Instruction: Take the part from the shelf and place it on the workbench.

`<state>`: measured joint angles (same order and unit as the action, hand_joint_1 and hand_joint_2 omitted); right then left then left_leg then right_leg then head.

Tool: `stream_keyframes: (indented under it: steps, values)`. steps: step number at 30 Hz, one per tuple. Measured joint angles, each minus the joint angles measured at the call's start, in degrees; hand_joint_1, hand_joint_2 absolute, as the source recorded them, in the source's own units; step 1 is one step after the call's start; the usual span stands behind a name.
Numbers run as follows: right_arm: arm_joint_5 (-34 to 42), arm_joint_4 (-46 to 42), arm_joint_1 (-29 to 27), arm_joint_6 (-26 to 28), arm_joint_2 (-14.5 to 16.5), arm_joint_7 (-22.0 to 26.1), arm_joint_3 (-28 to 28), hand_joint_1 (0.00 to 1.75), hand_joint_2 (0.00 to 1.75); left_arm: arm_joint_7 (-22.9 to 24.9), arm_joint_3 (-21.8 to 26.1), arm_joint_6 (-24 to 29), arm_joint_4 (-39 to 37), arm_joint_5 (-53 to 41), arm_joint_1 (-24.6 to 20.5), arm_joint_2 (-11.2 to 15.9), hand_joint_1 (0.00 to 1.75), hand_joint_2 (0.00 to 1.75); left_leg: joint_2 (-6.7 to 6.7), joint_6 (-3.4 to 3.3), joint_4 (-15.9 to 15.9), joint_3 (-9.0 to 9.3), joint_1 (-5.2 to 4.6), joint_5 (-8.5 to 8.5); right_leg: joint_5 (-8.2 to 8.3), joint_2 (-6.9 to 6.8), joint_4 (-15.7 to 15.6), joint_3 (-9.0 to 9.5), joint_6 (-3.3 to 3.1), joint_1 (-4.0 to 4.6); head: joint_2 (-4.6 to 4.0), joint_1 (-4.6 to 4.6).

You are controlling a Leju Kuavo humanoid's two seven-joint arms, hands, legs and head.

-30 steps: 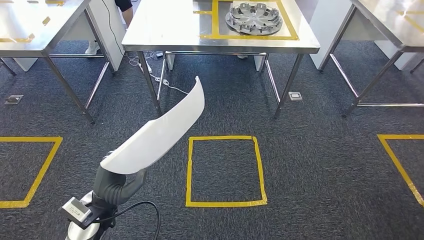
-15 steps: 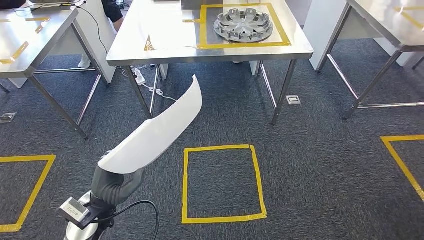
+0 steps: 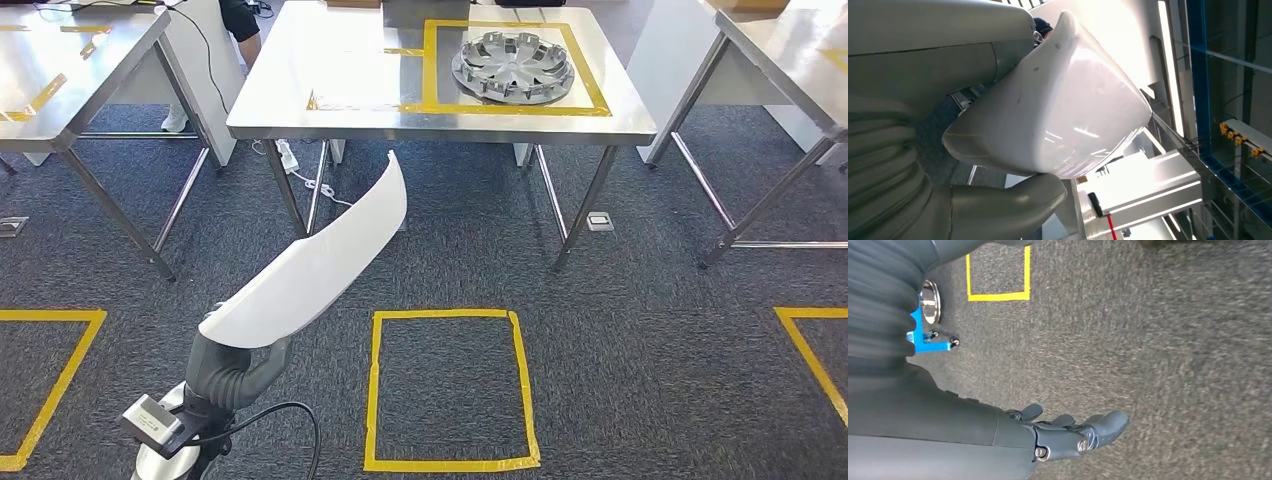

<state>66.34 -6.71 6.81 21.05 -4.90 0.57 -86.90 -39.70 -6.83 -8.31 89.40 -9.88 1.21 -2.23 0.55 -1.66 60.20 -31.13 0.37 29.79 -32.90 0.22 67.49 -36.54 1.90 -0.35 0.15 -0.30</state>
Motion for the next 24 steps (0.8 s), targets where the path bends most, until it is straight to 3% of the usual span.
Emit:
stream_keyframes:
  steps: [1, 2, 5, 7, 9, 12, 13, 14, 15, 17, 18, 19, 22, 24]
  values:
    - [0.0, 0.0, 0.0, 0.0, 0.0, 0.0, 0.0, 0.00, 1.75, 0.0, 0.0, 0.0, 0.0, 0.0, 0.0, 0.0, 1.75, 1.75, 0.01, 0.21, 0.0, 0.58, -0.03, 0.41, 2.67, -0.04, -3.3, 0.78, -0.19, 0.06, 0.00, 0.08]
    - [0.0, 0.0, 0.0, 0.0, 0.0, 0.0, 0.0, 0.00, 1.75, 0.0, 0.0, 0.1, 0.0, 0.0, 0.0, 0.0, 1.75, 1.75, 0.03, 0.49, -0.1, 1.01, -0.06, 0.76, 3.87, -0.13, -5.6, 1.38, -0.46, 0.20, 0.00, 0.15]
    - [0.0, 0.0, -0.1, -0.1, 0.0, -0.1, 0.0, 0.00, 1.75, 0.0, 0.0, 0.2, 0.1, 0.0, 0.0, 0.0, 1.75, 1.75, 0.06, 1.64, 0.1, 1.74, -0.16, 1.01, 4.33, -0.25, -7.3, 2.13, -1.67, 0.46, 0.00, 0.25]
    - [0.0, 0.0, -0.1, -0.4, 0.0, -0.1, 0.0, 0.00, 1.75, 0.0, 0.0, 0.4, 0.2, 0.0, 0.1, 0.0, 1.75, 1.75, -0.01, 2.23, 2.4, 1.43, -0.19, 0.64, 4.96, -0.19, -7.8, 3.40, -2.50, 0.19, 0.00, 0.14]
    - [0.0, 0.0, 0.0, -0.6, 0.0, -0.1, 0.0, 0.00, 1.75, 0.0, 0.0, 0.6, 0.4, 0.1, 0.1, 0.1, 1.75, 1.75, -0.11, 2.49, 7.1, -1.30, -0.15, 1.44, 4.28, -0.22, -8.1, 4.64, -3.07, 0.08, 0.00, -0.20]
    - [0.0, 0.0, -0.1, -0.7, 0.0, -0.1, 0.0, 0.00, 1.75, 0.0, 0.0, 0.7, 0.5, 0.2, 0.6, 0.1, 1.75, 1.75, -0.14, 2.87, 14.0, -7.57, -0.13, 5.26, 2.96, -0.13, -8.1, 5.74, -3.37, 0.12, 0.00, -0.58]
    - [0.0, 0.0, -0.2, -0.7, 0.0, -0.1, 0.0, 0.00, 1.75, 0.0, 0.0, 0.7, 0.5, 0.2, 0.8, 0.1, 1.75, 1.75, -0.14, 2.94, 14.1, -8.76, -0.14, 5.69, 2.46, -0.09, -8.1, 6.26, -3.33, 0.12, 0.00, -0.65]
    - [0.0, 0.0, -0.3, -0.7, 0.0, 0.0, 0.0, 0.00, 1.75, 0.0, 0.0, 0.7, 0.5, 0.2, 0.9, 0.1, 1.75, 1.75, -0.14, 2.89, 12.5, -9.15, -0.15, 4.93, 1.91, -0.07, -8.1, 6.91, -3.24, 0.13, 0.00, -0.75]
    - [0.0, 0.0, -0.4, -0.7, 0.0, 0.0, 0.0, 0.00, 1.75, 0.0, 0.0, 0.8, 0.5, 0.2, 1.0, 0.1, 1.75, 1.75, -0.15, 2.71, 9.7, -8.84, -0.18, 2.90, 1.30, -0.06, -8.1, 7.65, -3.11, 0.13, 0.00, -0.87]
    - [0.0, 0.0, -0.4, -0.8, 0.0, 0.0, 0.0, 0.00, 1.75, 0.0, 0.0, 0.9, 0.5, 0.2, 1.2, 0.2, 1.75, 1.75, -0.23, 2.06, 3.4, -7.67, -0.43, -2.68, 0.04, -0.05, -8.1, 8.88, -2.69, 0.17, 0.00, -1.12]
    - [0.0, 0.0, -0.4, -0.8, 0.0, 0.0, 0.0, 0.00, 1.75, 0.0, 0.0, 0.9, 0.5, 0.3, 1.4, 0.3, 1.75, 1.75, -0.25, 1.74, 1.6, -7.14, -0.60, -4.32, -0.58, -0.04, -8.2, 9.34, -2.36, 0.20, 0.00, -1.20]
    - [0.0, 0.0, -0.3, -0.8, 0.0, 0.1, 0.0, 0.00, 1.75, 0.0, 0.0, 0.9, 0.6, 0.3, 1.5, 0.3, 1.75, 1.75, -0.23, 1.41, 0.7, -6.75, -0.72, -5.00, -0.96, -0.02, -8.1, 9.86, -1.99, 0.23, 0.00, -1.21]
    - [0.0, 0.0, 0.1, -0.8, 0.0, 0.1, 0.0, 0.00, 1.75, -0.1, 0.1, 1.1, 1.0, 0.4, 1.5, 0.4, 1.75, 1.75, -0.02, 0.35, 0.0, -4.79, -0.57, -3.82, 0.02, -0.02, -5.5, 9.79, -0.76, 0.23, 0.00, -1.15]
    - [-0.1, 0.0, 0.3, -0.8, 0.0, 0.1, 0.0, 0.00, 1.75, -0.1, 0.1, 1.2, 1.1, 0.4, 1.4, 0.3, 1.75, 1.75, 0.02, -0.23, -0.6, -3.18, -0.32, -2.98, 0.58, -0.02, 0.1, 6.10, -0.28, 0.11, 0.00, -0.95]
